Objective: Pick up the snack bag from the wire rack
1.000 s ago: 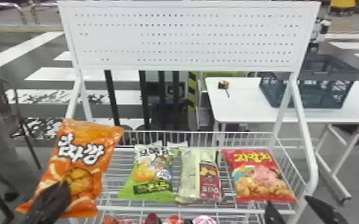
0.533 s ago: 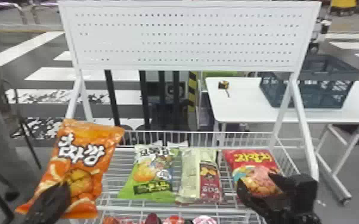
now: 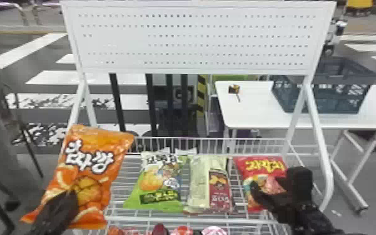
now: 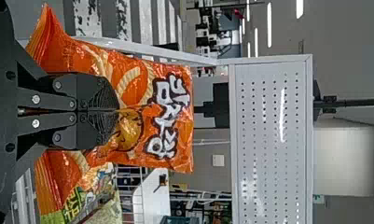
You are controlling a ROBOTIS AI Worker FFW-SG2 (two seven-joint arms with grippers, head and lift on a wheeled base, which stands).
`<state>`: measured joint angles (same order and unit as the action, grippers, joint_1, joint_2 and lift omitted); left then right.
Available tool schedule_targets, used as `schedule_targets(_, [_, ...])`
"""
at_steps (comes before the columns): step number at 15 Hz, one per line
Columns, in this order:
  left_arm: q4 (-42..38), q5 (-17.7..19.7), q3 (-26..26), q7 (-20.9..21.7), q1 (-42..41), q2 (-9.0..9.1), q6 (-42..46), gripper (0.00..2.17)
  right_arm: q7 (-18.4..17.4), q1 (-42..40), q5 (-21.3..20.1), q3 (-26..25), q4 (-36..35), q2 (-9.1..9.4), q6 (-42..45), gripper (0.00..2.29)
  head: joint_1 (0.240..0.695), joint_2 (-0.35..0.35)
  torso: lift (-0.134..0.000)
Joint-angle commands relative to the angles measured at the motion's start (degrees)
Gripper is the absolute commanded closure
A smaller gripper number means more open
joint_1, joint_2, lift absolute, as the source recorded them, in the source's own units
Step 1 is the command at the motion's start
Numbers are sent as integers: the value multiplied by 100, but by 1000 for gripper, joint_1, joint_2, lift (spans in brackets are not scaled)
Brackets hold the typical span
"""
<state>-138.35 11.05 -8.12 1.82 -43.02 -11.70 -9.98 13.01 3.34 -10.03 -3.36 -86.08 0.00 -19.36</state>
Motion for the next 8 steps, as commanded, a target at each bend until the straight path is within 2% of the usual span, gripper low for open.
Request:
schedule_targets(1, [-8, -6, 12, 2, -13, 10, 0, 2017, -44, -35, 10, 46, -93, 5, -222, 2199, 499, 0, 0])
schedule_targets(8, [-184, -33, 3, 2, -215, 1, 53, 2017, -202, -439, 63, 257, -796, 5, -345, 2246, 499, 0, 0])
